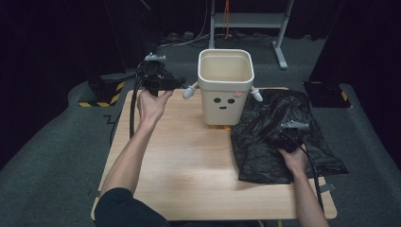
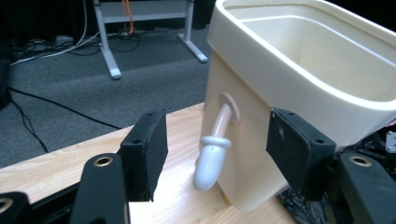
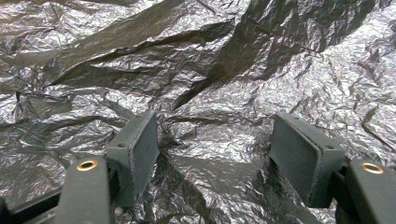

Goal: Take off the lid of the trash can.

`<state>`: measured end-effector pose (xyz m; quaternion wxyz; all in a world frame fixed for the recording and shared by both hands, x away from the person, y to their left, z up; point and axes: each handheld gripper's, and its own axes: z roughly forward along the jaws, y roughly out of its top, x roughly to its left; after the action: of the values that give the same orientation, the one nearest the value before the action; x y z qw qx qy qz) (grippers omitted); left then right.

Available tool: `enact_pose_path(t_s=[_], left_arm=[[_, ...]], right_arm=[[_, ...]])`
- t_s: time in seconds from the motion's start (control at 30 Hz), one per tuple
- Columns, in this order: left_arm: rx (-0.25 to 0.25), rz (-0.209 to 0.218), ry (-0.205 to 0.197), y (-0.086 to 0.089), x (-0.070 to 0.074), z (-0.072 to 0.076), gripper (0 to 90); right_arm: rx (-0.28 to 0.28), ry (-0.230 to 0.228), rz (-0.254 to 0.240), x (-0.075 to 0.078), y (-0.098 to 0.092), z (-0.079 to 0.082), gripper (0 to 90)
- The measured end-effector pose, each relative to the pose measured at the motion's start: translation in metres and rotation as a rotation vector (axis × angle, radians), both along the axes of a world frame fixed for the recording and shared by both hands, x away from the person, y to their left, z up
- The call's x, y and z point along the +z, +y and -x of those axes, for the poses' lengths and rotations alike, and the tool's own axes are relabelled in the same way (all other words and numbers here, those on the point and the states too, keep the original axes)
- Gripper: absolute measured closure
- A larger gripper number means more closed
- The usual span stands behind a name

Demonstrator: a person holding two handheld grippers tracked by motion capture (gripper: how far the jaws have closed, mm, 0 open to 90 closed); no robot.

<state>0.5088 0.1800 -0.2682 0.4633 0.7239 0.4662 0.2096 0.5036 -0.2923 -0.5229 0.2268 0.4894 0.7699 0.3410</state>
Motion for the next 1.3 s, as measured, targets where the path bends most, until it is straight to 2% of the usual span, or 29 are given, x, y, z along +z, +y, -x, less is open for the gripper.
enact_pose_path(t_s=[0.1,0.23,0.33,0.43,0.53,0.7,0.8,0.97,1.13,1.23,1.3], left_arm=[[-0.011,-0.012,-0.031,-0.004,0.006,-0.001,37.9],[0.012,-0.05,-0.032,-0.006,0.014,-0.003,40.1],[0.032,-0.039,-0.041,-0.007,0.02,-0.006,39.5],[0.01,-0.01,-0.042,-0.011,0.023,-0.011,37.9],[-0.003,-0.011,-0.046,-0.016,0.025,-0.017,36.9],[-0.01,0.019,-0.046,-0.022,0.029,-0.028,34.0],[-0.018,0.003,-0.05,-0.029,0.033,-0.033,32.8],[-0.032,-0.061,-0.065,-0.04,0.038,-0.039,37.5],[-0.051,-0.049,-0.047,-0.046,0.043,-0.055,34.7],[-0.051,-0.046,-0.048,-0.051,0.044,-0.064,34.2],[-0.047,-0.069,-0.052,-0.056,0.045,-0.068,34.1]], right_arm=[[0.0,0.0,0.0,0.0,0.0,0.0,32.1],[0.0,0.0,0.0,0.0,0.0,0.0,32.0],[0.001,-0.002,-0.003,0.0,0.0,0.0,32.0],[0.001,-0.002,0.002,0.0,0.0,0.001,31.9],[0.0,0.0,0.001,0.0,0.0,0.001,31.9],[-0.003,0.0,0.0,0.0,0.0,0.001,31.8],[-0.001,0.0,0.001,0.0,0.0,0.001,31.8],[-0.001,-0.001,0.001,0.0,0.0,0.0,31.8],[-0.001,-0.002,0.002,0.0,0.0,0.001,31.8],[-0.001,-0.002,0.001,0.0,0.0,0.001,31.8],[-0.001,-0.001,0.0,0.0,0.0,0.0,31.8]])
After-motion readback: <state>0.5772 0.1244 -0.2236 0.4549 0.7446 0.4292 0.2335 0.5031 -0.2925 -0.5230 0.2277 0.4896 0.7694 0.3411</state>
